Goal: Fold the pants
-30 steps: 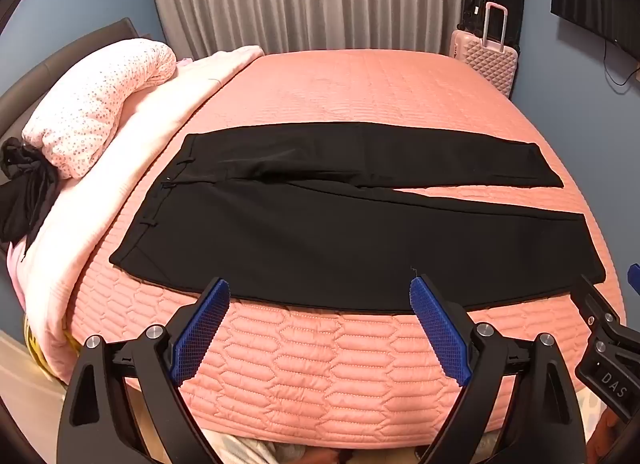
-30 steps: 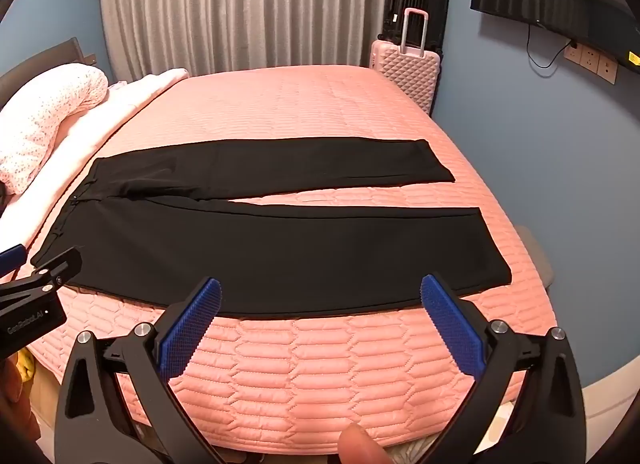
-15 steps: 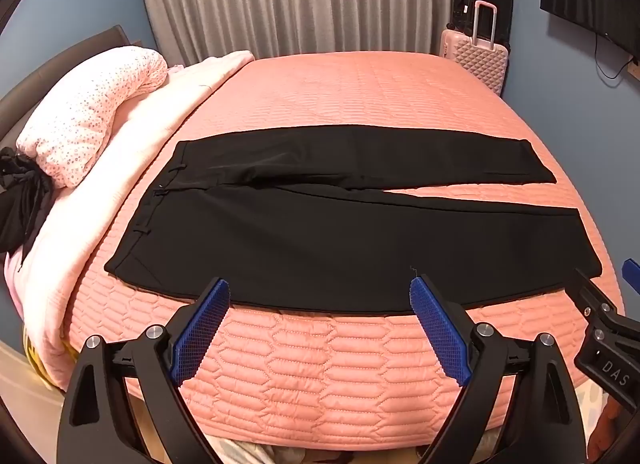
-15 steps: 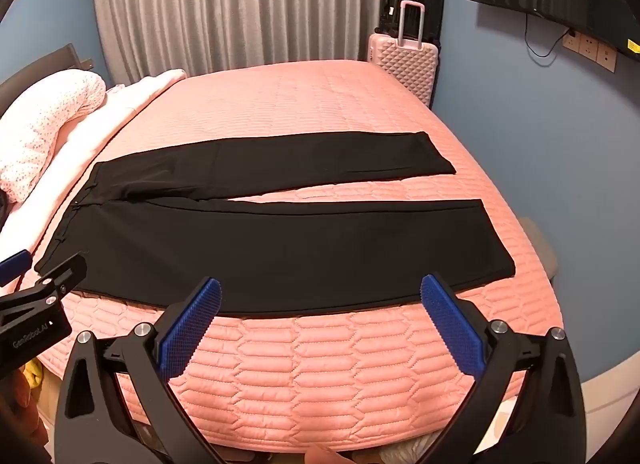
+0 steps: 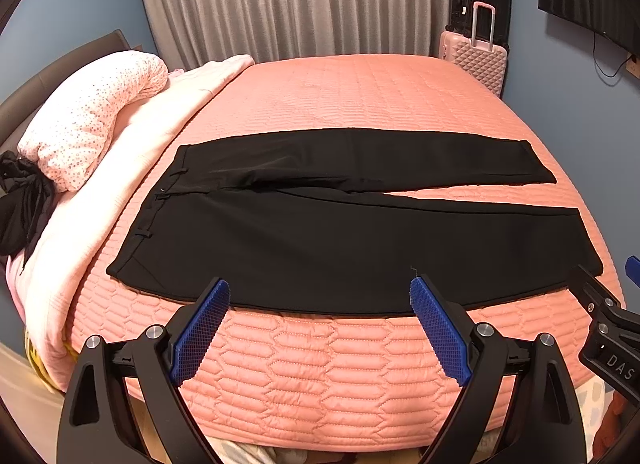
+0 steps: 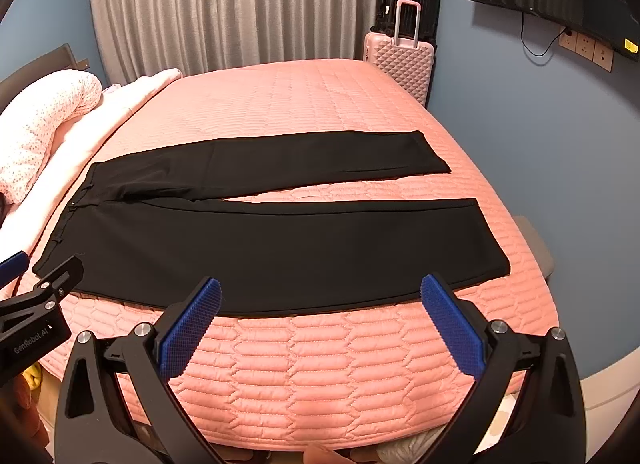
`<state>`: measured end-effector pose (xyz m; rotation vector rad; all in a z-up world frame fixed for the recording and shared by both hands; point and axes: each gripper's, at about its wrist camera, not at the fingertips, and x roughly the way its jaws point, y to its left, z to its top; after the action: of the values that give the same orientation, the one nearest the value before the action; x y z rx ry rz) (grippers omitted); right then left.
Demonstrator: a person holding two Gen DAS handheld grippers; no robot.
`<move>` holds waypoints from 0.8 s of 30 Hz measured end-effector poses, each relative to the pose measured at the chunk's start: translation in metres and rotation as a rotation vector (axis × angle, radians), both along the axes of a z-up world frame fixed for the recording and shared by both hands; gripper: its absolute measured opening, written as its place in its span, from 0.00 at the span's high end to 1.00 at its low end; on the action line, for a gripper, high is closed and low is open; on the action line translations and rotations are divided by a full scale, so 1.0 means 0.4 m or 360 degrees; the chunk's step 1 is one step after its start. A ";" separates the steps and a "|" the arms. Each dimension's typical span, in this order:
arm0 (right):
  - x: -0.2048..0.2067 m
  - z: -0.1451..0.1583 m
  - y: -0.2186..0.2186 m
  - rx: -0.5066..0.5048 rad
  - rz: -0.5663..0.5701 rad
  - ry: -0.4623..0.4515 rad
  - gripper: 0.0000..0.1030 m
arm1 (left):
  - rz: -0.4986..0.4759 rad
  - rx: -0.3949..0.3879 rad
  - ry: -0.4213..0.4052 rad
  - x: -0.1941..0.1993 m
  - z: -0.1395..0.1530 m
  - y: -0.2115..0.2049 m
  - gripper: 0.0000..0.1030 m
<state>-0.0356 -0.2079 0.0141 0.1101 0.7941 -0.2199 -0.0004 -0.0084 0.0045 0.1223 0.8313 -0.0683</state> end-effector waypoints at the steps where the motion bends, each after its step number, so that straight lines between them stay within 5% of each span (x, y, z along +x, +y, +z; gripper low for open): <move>1: 0.001 -0.001 0.000 0.0001 -0.0002 0.0001 0.04 | 0.0001 0.0002 0.0001 0.000 -0.001 0.000 0.13; 24: 0.004 -0.002 -0.006 0.0013 -0.0002 0.0005 0.04 | 0.0010 0.0005 0.0009 -0.002 -0.011 0.005 0.13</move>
<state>-0.0341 -0.2103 0.0133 0.1182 0.7979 -0.2183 -0.0012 -0.0062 0.0001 0.1226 0.8372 -0.0614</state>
